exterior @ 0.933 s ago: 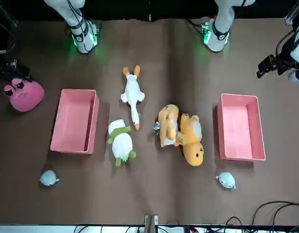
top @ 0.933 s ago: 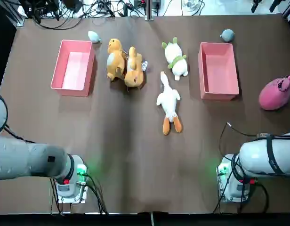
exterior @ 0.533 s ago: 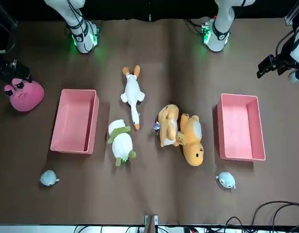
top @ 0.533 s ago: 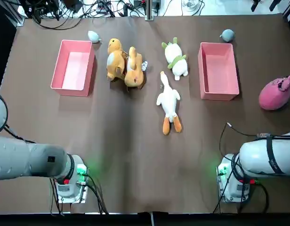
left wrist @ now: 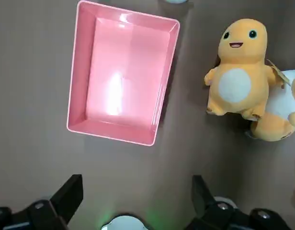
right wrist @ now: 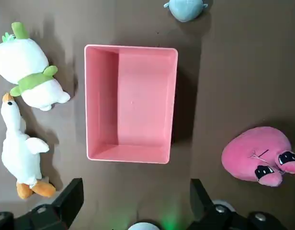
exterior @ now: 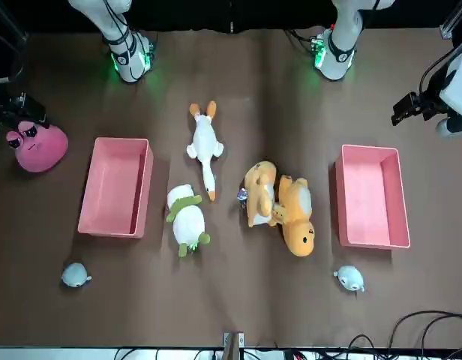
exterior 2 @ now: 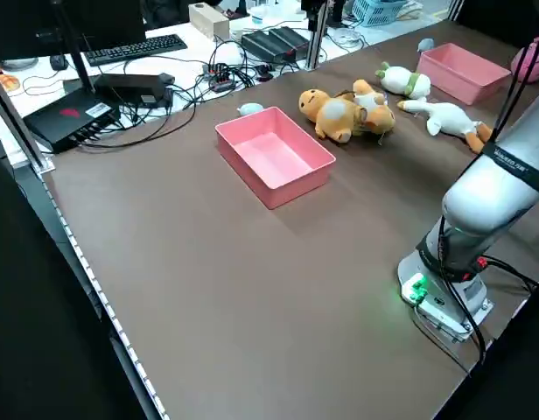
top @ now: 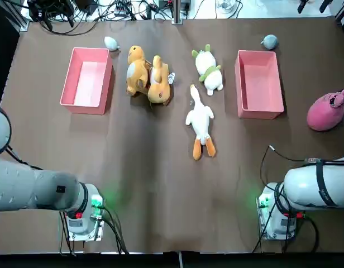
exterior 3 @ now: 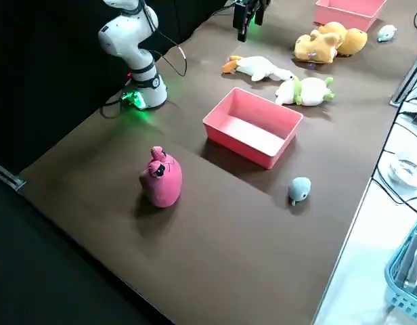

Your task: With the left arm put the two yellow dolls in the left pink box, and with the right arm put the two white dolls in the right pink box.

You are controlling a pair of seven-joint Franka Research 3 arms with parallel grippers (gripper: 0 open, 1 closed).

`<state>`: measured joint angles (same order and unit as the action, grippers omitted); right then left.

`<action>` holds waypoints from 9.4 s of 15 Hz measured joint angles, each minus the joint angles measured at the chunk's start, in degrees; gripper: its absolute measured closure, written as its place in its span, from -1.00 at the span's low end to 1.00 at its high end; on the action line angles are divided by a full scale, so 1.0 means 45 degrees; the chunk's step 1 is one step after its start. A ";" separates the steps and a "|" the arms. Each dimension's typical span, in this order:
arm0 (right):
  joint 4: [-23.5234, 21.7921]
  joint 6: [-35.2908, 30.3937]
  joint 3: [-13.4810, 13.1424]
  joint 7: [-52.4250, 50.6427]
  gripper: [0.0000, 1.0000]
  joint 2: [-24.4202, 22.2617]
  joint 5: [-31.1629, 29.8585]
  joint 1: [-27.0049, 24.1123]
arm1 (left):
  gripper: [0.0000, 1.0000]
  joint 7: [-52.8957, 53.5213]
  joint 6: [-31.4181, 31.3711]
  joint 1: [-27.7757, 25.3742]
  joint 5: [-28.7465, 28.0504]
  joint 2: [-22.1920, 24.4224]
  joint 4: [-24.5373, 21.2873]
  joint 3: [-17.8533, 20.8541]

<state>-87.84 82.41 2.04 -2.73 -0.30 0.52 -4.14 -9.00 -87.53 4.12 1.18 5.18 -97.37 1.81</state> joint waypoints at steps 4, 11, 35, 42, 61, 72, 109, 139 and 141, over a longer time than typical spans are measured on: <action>-0.0015 0.0000 0.0041 -0.0002 -0.96 0.0027 0.0012 0.0017 | -1.00 0.0121 0.0092 0.0072 0.0000 -0.0229 -0.0094 -0.0017; -0.0956 0.1858 0.0182 -0.0715 -0.96 0.0187 0.0096 0.1607 | -0.99 0.0136 -0.0243 0.0712 0.0023 -0.2772 -0.0017 -0.0712; -0.3272 1.4424 0.0221 -0.2296 -0.98 0.7237 0.0097 0.6351 | -0.82 -0.5120 -1.0791 0.4645 0.2345 -0.9161 0.1475 -0.1701; -0.3273 1.4670 0.0146 -0.2500 -0.67 0.7723 0.0097 0.6335 | -0.62 -0.5822 -1.0789 0.5254 0.2345 -0.9193 0.1533 -0.1693; -0.5114 0.9718 -0.0015 -0.3149 0.80 0.2055 0.0098 0.3544 | 0.74 -0.7031 -0.4068 0.3772 0.1558 -0.6890 0.2041 -0.1619; -0.8676 1.0733 -0.0051 -1.1878 0.80 0.0968 0.0227 0.1491 | 0.74 -0.4541 0.0720 0.0059 -0.0659 -0.5609 0.2439 -0.1485; -0.8633 1.3234 0.0359 0.8918 -0.94 0.3534 0.0473 1.0374 | -0.86 -0.1352 -0.1843 -0.2959 -0.1437 -0.7310 0.2549 -0.5289; -0.4665 0.8527 -0.0274 -0.5729 0.71 0.3276 0.0348 0.2365 | -0.52 -0.1225 -0.7369 0.0406 -0.1441 -0.9694 0.1375 -0.5201; -0.4670 0.8948 -0.0259 -0.7130 0.77 0.3385 0.0349 0.2120 | -0.15 -0.1203 -0.7417 0.0399 -0.1441 -0.9694 0.1375 -0.5120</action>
<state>-108.86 122.68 0.87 -34.82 14.93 2.09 5.40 -14.42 -120.91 5.91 -5.30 -38.45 -91.19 -21.23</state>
